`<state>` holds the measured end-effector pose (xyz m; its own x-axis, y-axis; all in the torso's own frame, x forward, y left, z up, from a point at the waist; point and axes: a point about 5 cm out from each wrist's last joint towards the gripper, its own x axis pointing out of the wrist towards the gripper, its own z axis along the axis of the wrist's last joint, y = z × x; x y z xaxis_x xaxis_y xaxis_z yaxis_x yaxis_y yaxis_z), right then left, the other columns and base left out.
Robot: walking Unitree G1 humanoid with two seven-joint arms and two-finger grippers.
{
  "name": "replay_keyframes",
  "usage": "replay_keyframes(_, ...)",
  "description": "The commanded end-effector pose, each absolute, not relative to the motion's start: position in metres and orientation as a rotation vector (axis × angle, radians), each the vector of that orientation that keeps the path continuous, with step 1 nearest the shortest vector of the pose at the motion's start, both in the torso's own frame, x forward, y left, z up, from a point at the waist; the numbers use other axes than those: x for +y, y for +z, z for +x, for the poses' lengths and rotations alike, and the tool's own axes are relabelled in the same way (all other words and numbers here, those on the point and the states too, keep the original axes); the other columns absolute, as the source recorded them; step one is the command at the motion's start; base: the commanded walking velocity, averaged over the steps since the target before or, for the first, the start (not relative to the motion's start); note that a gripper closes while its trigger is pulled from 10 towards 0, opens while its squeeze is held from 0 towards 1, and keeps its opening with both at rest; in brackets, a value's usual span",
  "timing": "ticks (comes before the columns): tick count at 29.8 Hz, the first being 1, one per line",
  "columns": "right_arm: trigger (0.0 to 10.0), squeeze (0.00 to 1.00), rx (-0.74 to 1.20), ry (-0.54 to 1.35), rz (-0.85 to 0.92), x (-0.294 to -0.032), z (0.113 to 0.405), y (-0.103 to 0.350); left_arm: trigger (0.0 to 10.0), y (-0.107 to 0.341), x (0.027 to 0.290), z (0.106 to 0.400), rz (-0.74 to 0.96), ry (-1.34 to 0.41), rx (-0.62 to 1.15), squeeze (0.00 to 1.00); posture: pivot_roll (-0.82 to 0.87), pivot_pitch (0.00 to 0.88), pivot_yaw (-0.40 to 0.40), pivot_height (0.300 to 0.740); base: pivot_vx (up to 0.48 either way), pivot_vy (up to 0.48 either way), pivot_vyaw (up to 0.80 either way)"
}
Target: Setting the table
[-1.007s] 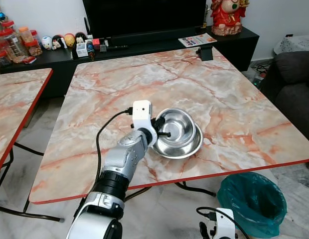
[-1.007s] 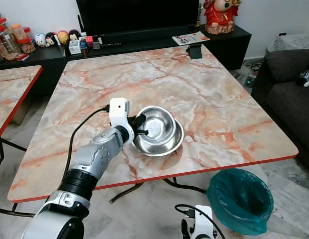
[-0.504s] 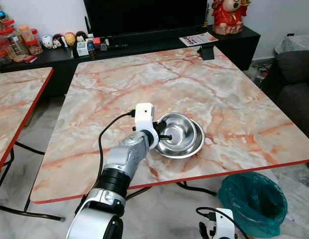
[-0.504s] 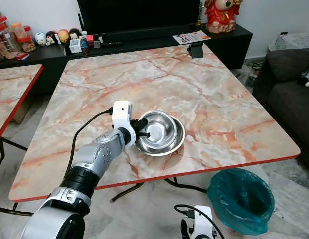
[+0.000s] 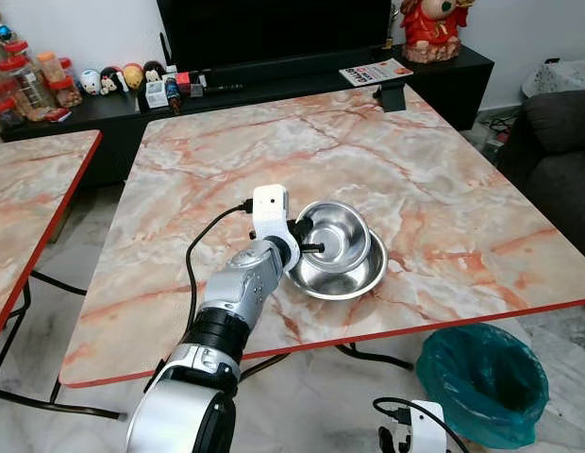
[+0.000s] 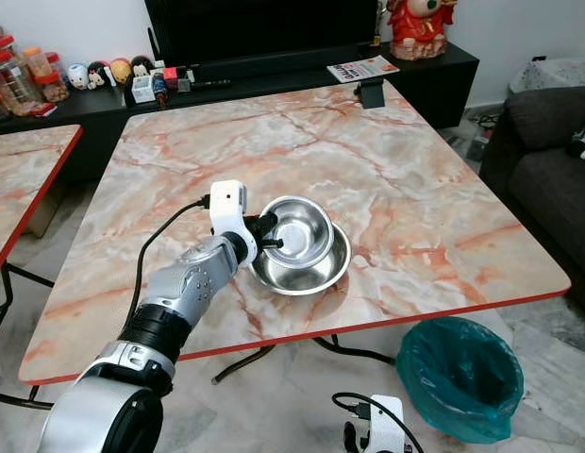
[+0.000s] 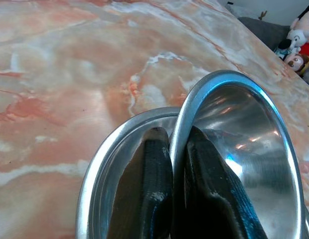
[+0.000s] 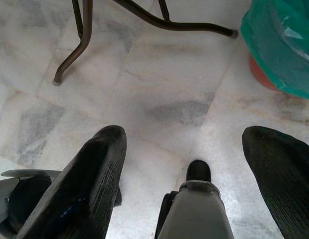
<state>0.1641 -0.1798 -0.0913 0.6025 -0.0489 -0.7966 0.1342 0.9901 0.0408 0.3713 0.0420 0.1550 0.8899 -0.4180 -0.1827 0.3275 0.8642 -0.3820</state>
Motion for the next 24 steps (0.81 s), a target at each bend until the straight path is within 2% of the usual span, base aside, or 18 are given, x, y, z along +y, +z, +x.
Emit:
replay_keyframes(1, 10.0, 0.00, 0.914, -0.117, 0.112, -0.179, 0.163, -0.092, 10.0, 0.166, 0.017, 0.369, -0.393, -0.451, 0.247, 0.00, -0.03, 0.000, 0.115, 0.728, 0.000, 0.000, 0.00)
replay_keyframes(24, 10.0, 0.00, 0.924, -0.119, 0.116, -0.177, 0.159, -0.094, 10.0, 0.142, 0.018, 0.364, -0.328, -0.457, 0.321, 0.00, -0.02, 0.000, 0.119, 0.728, 0.000, 0.000, 0.00)
